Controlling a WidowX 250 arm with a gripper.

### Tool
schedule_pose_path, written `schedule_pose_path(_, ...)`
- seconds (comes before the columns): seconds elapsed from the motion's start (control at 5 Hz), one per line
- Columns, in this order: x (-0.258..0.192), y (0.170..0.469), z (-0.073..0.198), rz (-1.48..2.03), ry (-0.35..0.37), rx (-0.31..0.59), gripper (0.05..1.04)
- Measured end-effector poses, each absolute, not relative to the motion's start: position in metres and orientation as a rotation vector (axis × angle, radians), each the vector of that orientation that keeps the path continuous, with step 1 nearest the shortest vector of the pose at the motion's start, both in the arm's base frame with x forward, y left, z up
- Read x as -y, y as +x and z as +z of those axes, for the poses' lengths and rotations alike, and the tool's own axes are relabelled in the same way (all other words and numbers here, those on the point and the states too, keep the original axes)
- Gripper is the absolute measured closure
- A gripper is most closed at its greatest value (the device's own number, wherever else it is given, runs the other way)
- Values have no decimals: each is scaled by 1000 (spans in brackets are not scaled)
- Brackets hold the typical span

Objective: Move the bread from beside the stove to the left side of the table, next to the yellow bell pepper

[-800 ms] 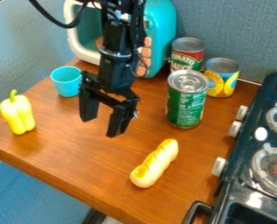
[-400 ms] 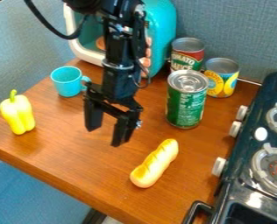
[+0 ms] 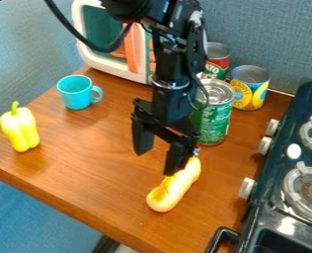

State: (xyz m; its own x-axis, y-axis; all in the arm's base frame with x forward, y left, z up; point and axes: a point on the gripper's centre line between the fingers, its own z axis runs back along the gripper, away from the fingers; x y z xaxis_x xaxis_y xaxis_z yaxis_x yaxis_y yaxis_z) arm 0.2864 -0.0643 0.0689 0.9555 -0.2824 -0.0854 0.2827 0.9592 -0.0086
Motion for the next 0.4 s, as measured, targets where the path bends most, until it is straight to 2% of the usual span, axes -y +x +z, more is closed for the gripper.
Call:
schedule_pose_path(0.2, 77, 289, 61, -222, 30, -68, 83)
schedule_pose_path(0.4, 79, 290, 43, -206, 131, -137, 83)
